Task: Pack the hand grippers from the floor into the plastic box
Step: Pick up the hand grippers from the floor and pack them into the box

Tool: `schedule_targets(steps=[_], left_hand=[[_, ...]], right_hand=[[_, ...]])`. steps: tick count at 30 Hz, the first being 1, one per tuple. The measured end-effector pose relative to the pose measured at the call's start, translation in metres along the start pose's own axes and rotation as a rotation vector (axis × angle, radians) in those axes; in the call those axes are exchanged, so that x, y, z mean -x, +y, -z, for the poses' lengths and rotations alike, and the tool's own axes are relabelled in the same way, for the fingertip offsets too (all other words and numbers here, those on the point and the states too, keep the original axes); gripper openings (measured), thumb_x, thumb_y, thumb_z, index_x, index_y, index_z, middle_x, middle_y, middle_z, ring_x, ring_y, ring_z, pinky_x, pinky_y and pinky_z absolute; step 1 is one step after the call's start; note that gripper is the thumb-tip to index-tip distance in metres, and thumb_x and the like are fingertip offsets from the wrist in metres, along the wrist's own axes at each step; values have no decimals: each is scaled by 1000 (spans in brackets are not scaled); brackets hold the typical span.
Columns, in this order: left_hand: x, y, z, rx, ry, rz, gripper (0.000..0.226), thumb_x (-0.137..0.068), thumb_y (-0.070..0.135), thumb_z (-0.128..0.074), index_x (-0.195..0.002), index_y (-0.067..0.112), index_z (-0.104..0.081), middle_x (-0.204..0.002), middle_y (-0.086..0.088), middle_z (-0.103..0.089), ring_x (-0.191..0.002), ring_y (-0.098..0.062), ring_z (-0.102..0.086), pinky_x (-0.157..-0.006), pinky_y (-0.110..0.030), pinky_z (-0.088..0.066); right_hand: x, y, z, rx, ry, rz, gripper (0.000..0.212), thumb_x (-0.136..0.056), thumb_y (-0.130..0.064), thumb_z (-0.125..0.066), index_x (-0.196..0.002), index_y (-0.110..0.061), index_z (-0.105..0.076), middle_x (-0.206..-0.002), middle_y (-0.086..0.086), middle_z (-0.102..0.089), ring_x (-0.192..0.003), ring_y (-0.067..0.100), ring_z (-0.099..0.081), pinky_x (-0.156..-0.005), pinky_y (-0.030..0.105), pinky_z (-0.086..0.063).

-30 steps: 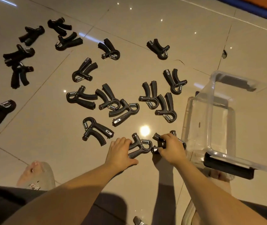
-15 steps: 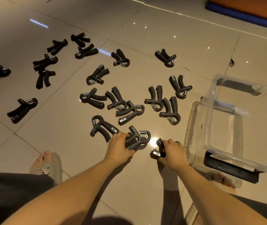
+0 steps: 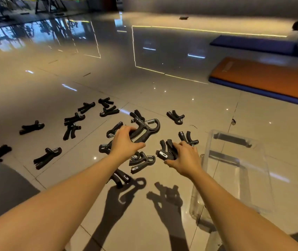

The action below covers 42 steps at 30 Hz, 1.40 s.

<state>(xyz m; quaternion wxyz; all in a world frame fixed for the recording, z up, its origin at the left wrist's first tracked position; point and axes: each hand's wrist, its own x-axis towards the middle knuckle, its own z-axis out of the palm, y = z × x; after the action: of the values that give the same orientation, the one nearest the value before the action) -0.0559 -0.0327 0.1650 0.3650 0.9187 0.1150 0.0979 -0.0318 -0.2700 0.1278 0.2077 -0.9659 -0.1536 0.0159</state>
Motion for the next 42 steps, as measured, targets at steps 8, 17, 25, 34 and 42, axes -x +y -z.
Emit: schedule_targets(steps=[8, 17, 25, 34, 42], left_hand=[[10, 106, 68, 156, -27, -150, 64, -71, 28, -91, -125, 21, -57, -123, -2, -57, -108, -23, -61, -89, -47, -59], [5, 135, 40, 204, -223, -248, 68, -67, 29, -92, -126, 20, -59, -115, 3, -60, -106, -18, -61, -93, -42, -58], [-1, 166, -44, 81, -545, -394, 62, -72, 25, -90, -127, 20, -60, -113, 10, -60, -106, -8, -61, -96, -27, -52], [-7, 158, -193, -278, -678, -585, 69, -69, 58, -82, -132, 33, -64, -111, 11, -62, -109, -15, -45, -96, -40, -41], [1, 150, -291, -437, -924, -623, 66, -71, 54, -81, -127, 23, -69, -109, 2, -63, -105, -20, -51, -92, -41, -50]], right_hand=[[5, -1, 114, -14, 12, 52, 65, -75, -58, -77, -130, -28, -60, -107, -9, -57, -102, 15, -52, -100, 40, -37], [36, 30, 246, 89, 15, -40, 71, -73, -50, -84, -133, -20, -61, -107, -6, -56, -100, 16, -55, -85, 34, -44], [49, 80, 263, 16, -40, -141, 73, -73, -42, -85, -136, -15, -59, -123, 1, -63, -108, 20, -60, -93, 34, -49], [29, 182, 193, -152, -7, -327, 71, -74, -42, -85, -135, -16, -59, -118, 0, -65, -107, 21, -61, -94, 40, -52], [13, 251, 165, -362, 92, -480, 78, -74, -36, -87, -141, -12, -54, -128, 2, -62, -112, 22, -59, -97, 39, -50]])
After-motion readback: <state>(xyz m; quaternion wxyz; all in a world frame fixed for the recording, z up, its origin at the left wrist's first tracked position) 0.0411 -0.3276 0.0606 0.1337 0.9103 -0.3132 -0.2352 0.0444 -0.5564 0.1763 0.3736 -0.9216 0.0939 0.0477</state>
